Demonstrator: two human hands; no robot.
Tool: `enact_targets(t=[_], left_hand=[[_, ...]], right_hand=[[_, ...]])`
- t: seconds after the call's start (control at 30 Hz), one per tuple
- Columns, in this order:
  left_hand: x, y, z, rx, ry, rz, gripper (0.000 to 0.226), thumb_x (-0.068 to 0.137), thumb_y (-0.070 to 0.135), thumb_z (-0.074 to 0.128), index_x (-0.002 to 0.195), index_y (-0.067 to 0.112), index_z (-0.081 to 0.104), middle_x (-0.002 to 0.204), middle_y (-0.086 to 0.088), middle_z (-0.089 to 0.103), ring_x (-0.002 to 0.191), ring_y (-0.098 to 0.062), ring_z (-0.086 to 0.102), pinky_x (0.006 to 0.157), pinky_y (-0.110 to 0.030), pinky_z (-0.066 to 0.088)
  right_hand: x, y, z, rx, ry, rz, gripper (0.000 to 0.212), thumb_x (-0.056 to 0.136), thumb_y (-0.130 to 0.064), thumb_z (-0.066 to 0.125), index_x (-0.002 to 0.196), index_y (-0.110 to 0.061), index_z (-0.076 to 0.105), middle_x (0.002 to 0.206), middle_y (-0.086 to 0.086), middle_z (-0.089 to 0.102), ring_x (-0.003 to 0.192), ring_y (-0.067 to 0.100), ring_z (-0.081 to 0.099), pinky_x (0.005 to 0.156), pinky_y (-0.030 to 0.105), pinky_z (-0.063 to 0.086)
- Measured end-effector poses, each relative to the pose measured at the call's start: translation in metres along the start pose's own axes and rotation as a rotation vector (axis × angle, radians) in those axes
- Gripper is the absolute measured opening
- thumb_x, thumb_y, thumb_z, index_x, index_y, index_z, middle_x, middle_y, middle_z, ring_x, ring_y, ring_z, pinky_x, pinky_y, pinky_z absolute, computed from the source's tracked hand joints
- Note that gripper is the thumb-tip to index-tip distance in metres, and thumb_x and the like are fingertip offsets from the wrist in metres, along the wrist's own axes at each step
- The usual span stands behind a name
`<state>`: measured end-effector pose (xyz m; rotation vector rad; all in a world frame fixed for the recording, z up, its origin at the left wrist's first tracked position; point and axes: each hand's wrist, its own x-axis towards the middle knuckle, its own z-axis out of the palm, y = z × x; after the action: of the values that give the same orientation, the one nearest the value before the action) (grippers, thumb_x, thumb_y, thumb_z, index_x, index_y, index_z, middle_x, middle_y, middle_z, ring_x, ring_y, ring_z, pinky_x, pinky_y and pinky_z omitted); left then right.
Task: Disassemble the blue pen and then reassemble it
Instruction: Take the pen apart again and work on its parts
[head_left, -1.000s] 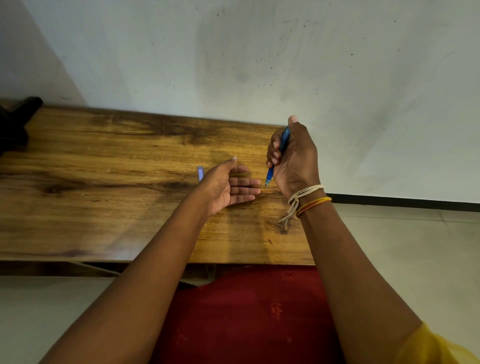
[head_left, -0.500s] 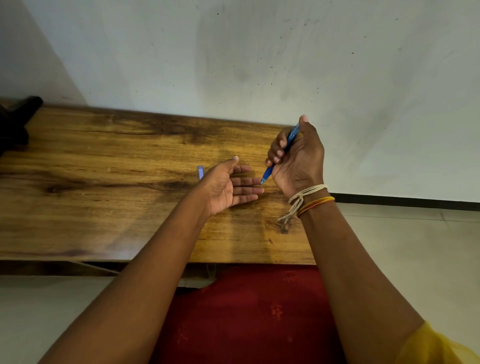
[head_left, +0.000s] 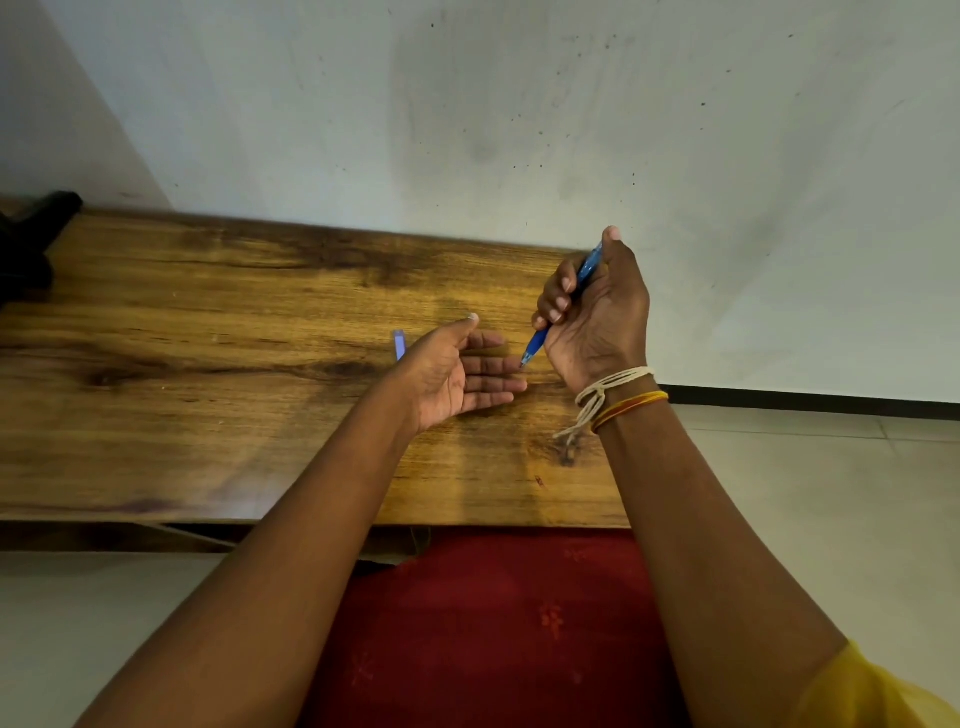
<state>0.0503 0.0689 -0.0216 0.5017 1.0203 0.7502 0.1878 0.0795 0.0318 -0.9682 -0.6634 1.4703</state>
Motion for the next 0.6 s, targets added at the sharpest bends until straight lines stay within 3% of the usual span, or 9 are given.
enact_targets(t=[0.3,0.6], left_hand=[[-0.0006,-0.0004,0.0013,0.017,0.001,-0.002,0.044,0.101,0.041,0.035,0.115,0.005,0.056,0.088,-0.02,0.071,0.086,-0.034,0.07,0.075,-0.038,0.057],[0.0011,-0.0019,0.0,0.018,0.009,-0.006,0.043,0.1,0.042,0.036,0.11,0.007,0.058,0.089,-0.019,0.072,0.087,-0.035,0.071,0.075,-0.038,0.057]], right_hand=[[0.0009,-0.0017,-0.0015,0.036,-0.024,0.009,0.053,0.098,-0.045,0.03,0.058,-0.011,0.037,0.05,0.002,0.026,0.05,0.017,0.023,0.053,0.03,0.023],[0.0,0.0003,0.0,-0.105,-0.088,-0.007,0.053,0.098,-0.041,0.029,0.057,-0.01,0.039,0.047,0.001,0.028,0.049,0.017,0.021,0.052,0.03,0.023]])
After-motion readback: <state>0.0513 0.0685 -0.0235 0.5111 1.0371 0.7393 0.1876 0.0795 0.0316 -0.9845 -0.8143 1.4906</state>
